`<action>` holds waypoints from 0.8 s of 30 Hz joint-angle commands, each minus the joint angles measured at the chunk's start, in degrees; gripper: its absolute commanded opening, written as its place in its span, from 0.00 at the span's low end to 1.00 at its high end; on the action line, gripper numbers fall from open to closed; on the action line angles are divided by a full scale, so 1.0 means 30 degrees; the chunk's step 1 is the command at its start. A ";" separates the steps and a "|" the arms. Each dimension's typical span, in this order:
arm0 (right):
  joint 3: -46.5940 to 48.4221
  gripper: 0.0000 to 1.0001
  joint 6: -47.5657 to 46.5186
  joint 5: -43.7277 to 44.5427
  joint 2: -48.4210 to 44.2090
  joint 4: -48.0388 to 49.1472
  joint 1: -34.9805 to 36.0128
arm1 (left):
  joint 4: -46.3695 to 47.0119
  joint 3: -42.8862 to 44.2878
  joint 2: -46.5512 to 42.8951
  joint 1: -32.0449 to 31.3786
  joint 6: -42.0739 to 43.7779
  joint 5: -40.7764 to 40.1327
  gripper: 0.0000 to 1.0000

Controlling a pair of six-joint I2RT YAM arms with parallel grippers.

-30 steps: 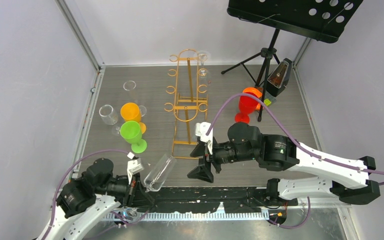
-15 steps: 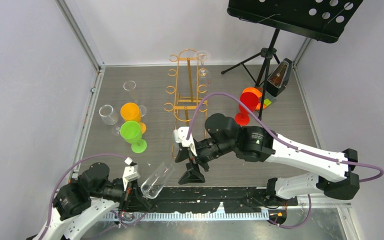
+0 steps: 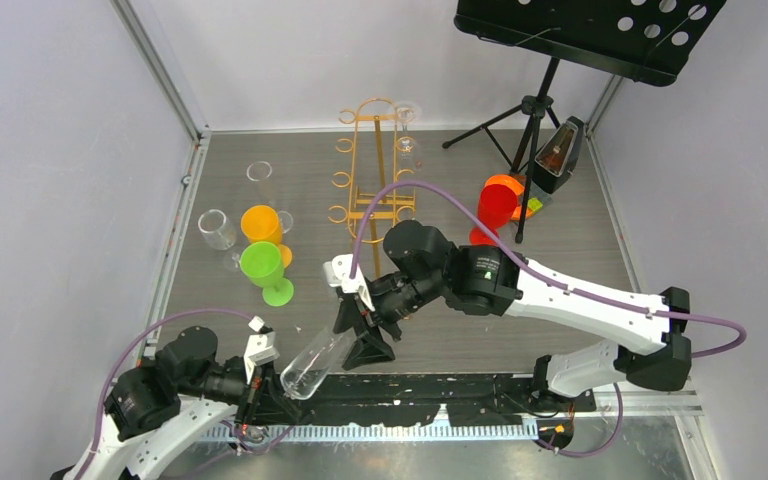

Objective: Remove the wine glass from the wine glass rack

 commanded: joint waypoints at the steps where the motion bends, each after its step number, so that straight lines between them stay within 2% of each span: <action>1: 0.0905 0.66 -0.0028 -0.1118 0.0220 0.0587 -0.0091 | 0.0681 0.0298 -0.1160 -0.0118 0.0412 0.0219 0.00; 5: 0.0876 0.58 0.0168 -0.1761 0.0524 0.0653 -0.0068 | 0.0678 0.0327 -0.1182 -0.0120 0.0412 0.0093 0.00; 9: 0.0840 0.45 0.0412 -0.2200 0.0816 0.0790 -0.0087 | 0.0646 0.0346 -0.1124 -0.0120 0.0419 0.0052 0.00; 16: 0.0324 0.38 0.1108 -0.2708 0.0974 0.1893 -0.0060 | 0.0646 0.0446 -0.1009 -0.0120 0.0445 -0.0267 0.00; 20: 0.0130 0.24 0.1216 -0.2784 0.0895 0.2132 -0.0055 | 0.0594 0.0496 -0.0942 -0.0119 0.0443 -0.0347 0.00; 23: -0.0076 0.09 0.1360 -0.2760 0.0860 0.2404 -0.0048 | 0.0526 0.0572 -0.0809 -0.0120 0.0448 -0.0565 0.00; 24: -0.0118 0.07 0.1411 -0.2683 0.0844 0.2506 -0.0046 | 0.0523 0.0563 -0.0707 -0.0120 0.0449 -0.0609 0.00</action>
